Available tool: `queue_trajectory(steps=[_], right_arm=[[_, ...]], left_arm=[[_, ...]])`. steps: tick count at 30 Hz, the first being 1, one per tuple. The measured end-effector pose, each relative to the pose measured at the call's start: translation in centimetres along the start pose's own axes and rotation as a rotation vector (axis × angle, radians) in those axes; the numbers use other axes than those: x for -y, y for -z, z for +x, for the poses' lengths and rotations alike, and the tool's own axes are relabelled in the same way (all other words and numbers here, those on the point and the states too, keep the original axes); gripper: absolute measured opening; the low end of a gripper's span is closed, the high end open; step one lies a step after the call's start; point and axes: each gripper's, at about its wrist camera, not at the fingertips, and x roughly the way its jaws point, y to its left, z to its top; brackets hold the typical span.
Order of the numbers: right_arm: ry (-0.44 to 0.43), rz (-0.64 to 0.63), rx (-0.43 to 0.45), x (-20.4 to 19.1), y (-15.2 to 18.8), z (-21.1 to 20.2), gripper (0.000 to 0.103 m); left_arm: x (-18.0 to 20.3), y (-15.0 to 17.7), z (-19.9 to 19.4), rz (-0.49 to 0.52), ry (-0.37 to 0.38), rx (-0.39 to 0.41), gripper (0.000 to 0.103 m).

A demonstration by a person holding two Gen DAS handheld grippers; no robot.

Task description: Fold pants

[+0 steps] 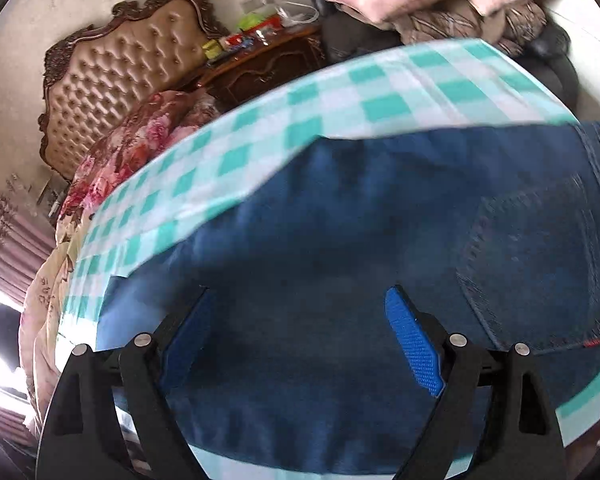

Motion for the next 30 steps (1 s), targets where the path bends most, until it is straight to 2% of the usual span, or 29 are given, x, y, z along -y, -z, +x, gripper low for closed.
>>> queue_trajectory(steps=[1,3,6,9,11,13,14,15,19,21,23,27,30], right_arm=[[-0.008,-0.001,-0.013,0.4,0.2,0.1,0.084],[-0.014,0.003,-0.029,1.0,0.7,0.4,0.084],[-0.034,0.012,-0.049,1.6,0.8,0.8,0.084],[-0.078,0.014,-0.075,1.1,0.9,1.3,0.084],[-0.122,0.012,-0.105,0.4,0.9,1.8,0.084],[-0.152,0.010,-0.139,-0.3,1.0,2.3,0.084],[-0.174,0.008,-0.168,-0.8,1.0,2.6,0.084],[-0.197,0.011,-0.193,-1.2,1.0,2.9,0.084],[-0.329,0.091,-0.318,-1.8,0.8,4.2,0.086],[-0.416,0.155,-0.394,-2.2,0.6,5.2,0.087],[-0.477,0.205,-0.465,-3.1,0.6,6.5,0.087],[-0.529,0.239,-0.545,-5.0,0.8,8.2,0.087],[-0.571,0.263,-0.563,-6.4,0.5,9.1,0.087]], left_arm=[[1.5,0.4,0.5,0.034,-0.043,-0.008,0.033],[2.0,1.1,0.1,0.017,-0.068,0.011,0.056],[0.7,1.5,-0.1,-0.033,-0.097,0.001,0.057],[-0.1,1.8,0.8,-0.050,-0.062,-0.037,0.057],[0.3,1.8,1.3,-0.025,-0.037,-0.036,0.054],[1.0,1.5,1.5,0.003,-0.022,-0.032,0.042],[1.6,1.3,1.4,0.007,-0.010,-0.029,0.021],[1.5,1.2,1.4,0.001,0.003,-0.026,0.013],[-3.0,0.3,0.5,-0.202,0.070,0.008,0.013],[-4.9,0.0,0.1,-0.256,0.076,0.025,0.013],[-6.2,-0.2,-0.4,-0.285,0.080,0.040,0.013],[-7.5,-0.3,-0.8,-0.334,0.090,0.047,0.013],[-7.4,0.1,-1.2,-0.335,0.098,0.051,0.013]])
